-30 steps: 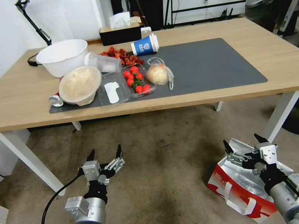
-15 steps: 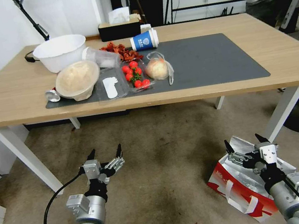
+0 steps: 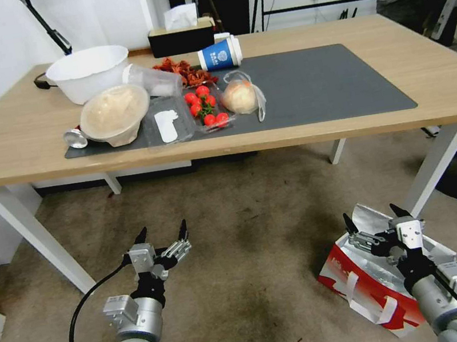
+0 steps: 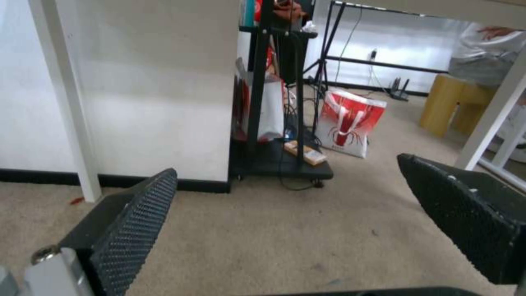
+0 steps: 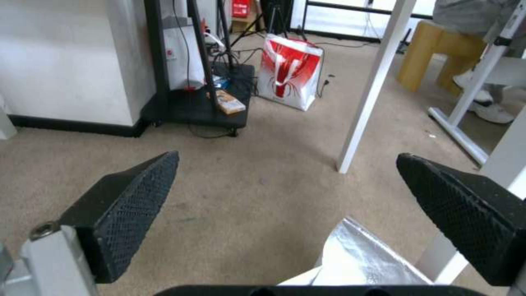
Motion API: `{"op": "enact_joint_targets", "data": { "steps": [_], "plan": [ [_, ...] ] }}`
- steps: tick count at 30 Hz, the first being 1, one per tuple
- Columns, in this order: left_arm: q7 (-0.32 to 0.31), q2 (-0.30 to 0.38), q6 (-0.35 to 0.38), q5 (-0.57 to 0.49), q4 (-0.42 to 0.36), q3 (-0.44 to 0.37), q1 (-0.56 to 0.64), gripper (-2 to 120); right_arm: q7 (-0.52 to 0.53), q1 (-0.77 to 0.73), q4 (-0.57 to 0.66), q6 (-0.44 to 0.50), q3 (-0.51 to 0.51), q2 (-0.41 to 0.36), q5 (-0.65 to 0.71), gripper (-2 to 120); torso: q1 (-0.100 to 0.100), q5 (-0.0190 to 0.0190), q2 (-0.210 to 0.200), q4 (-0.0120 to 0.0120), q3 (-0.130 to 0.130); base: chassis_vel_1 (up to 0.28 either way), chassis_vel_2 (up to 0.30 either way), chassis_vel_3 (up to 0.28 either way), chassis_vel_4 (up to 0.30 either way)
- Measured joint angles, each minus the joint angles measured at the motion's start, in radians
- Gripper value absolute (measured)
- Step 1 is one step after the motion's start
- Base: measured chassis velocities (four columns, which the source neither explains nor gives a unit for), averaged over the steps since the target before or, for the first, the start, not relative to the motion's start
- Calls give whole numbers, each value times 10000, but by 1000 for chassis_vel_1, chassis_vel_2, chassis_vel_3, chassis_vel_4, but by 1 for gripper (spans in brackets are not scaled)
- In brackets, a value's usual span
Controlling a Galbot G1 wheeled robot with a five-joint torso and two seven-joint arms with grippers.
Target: Pick up the food delivery bag from the floor and place it on the table.
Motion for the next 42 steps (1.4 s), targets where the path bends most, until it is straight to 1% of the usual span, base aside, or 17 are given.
{"op": "enact_joint_targets", "data": {
  "steps": [5, 8, 10, 15, 18, 23, 27, 32, 35, 42],
  "plan": [
    [14, 64, -23, -37, 43, -34, -72, 100, -5, -26, 22, 0, 7, 20, -10, 100, -72, -1, -232, 0, -159, 0, 0, 0, 0],
    [22, 105, -24, -48, 44, -48, -82, 100, -6, -40, 32, 8, 7, 39, -36, 100, -99, 0, -308, -1, -208, 0, 0, 0, 0],
    [107, 135, -24, -52, 9, -79, -73, 100, -7, -68, 52, 40, 5, 64, -70, 100, -139, -1, -428, 0, -291, 0, 0, 0, 0],
    [130, 136, -23, -53, -41, -87, -66, 100, -8, -104, 83, 60, 4, 70, -83, 100, -184, -1, -561, -1, -378, 0, 0, 0, 0],
    [133, 129, -32, -53, -42, -71, -20, 100, -8, -162, 146, 99, 4, 82, -108, 100, -249, -1, -734, 0, -489, 0, 0, 0, 0],
    [133, 125, -63, -52, -58, -57, 12, 100, -10, -254, 196, 154, -1, 98, -136, 100, -288, -1, -897, 0, -610, 0, 0, 0, 0],
    [134, 118, -84, -44, -173, -14, 123, 100, -10, -325, 266, 193, -13, 99, -144, 100, -348, 0, -1099, 0, -757, 0, 0, 0, 0],
    [134, 83, -99, -5, -284, 33, 221, 100, -16, -360, 325, 196, -39, 114, -163, 100, -393, 0, -1256, 0, -862, 0, 0, 0, 0],
    [134, 51, -107, 26, -354, 76, 256, 100, -18, -419, 379, 203, -59, 115, -180, 100, -455, -1, -1421, 0, -969, 0, 0, 0, 0],
    [136, 39, -147, 48, -273, 82, 223, 100, -19, -435, 403, 207, -24, 88, -180, 100, -496, 0, -1637, 0, -1142, 0, 0, 0, 0]
  ]
}}
